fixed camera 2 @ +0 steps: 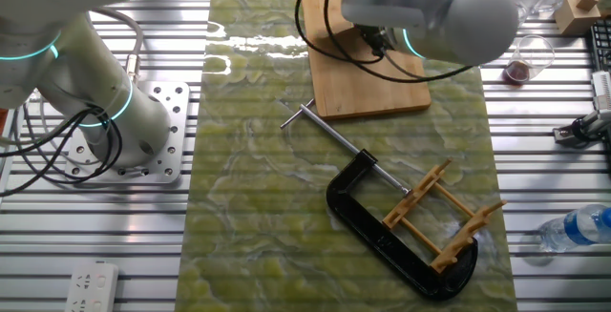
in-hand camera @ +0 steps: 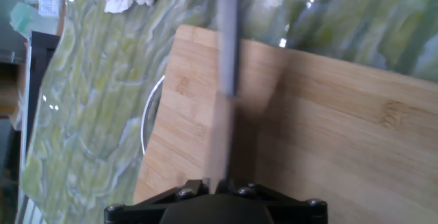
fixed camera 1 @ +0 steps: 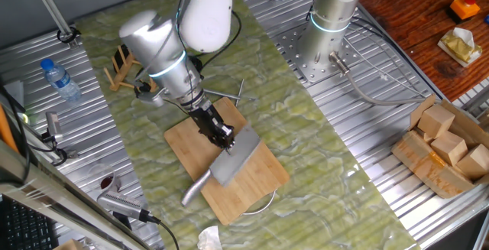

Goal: Put the knife on the cutting board

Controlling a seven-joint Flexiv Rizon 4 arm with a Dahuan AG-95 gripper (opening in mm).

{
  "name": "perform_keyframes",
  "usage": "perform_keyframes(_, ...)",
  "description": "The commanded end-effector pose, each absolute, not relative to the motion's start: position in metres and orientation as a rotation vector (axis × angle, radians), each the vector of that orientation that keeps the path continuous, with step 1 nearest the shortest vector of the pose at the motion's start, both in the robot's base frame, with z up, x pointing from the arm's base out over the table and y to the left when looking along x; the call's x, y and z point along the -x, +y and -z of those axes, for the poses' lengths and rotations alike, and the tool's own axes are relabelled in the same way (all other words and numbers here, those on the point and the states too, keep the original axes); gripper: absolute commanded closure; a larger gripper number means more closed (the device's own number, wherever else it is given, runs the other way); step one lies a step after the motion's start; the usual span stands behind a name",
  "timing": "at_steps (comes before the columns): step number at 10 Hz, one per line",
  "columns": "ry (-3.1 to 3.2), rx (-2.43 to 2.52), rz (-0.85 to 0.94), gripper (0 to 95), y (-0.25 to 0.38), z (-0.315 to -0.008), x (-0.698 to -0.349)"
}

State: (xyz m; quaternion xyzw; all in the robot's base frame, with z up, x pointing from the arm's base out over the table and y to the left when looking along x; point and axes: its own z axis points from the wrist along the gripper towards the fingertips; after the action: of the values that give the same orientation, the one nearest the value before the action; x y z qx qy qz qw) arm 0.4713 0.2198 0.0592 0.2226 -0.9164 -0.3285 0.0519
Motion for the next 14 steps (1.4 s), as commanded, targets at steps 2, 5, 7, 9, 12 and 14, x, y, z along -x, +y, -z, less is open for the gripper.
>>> perform_keyframes(2,-2.814,-0.738,0.918,76.0,0.218,-0.06,-0.47)
perform_keyframes(5,-2.81,-0.838,0.839,76.0,0.218,-0.06,-0.47)
perform_keyframes(7,-2.801,-0.924,0.769,76.0,0.217,-0.06,-0.47)
perform_keyframes(9,-2.794,-0.958,0.751,76.0,0.216,-0.06,-0.47)
perform_keyframes(12,-2.777,-1.034,0.671,76.0,0.214,-0.061,-0.47)
perform_keyframes(14,-2.764,-1.077,0.593,76.0,0.204,-0.065,-0.472)
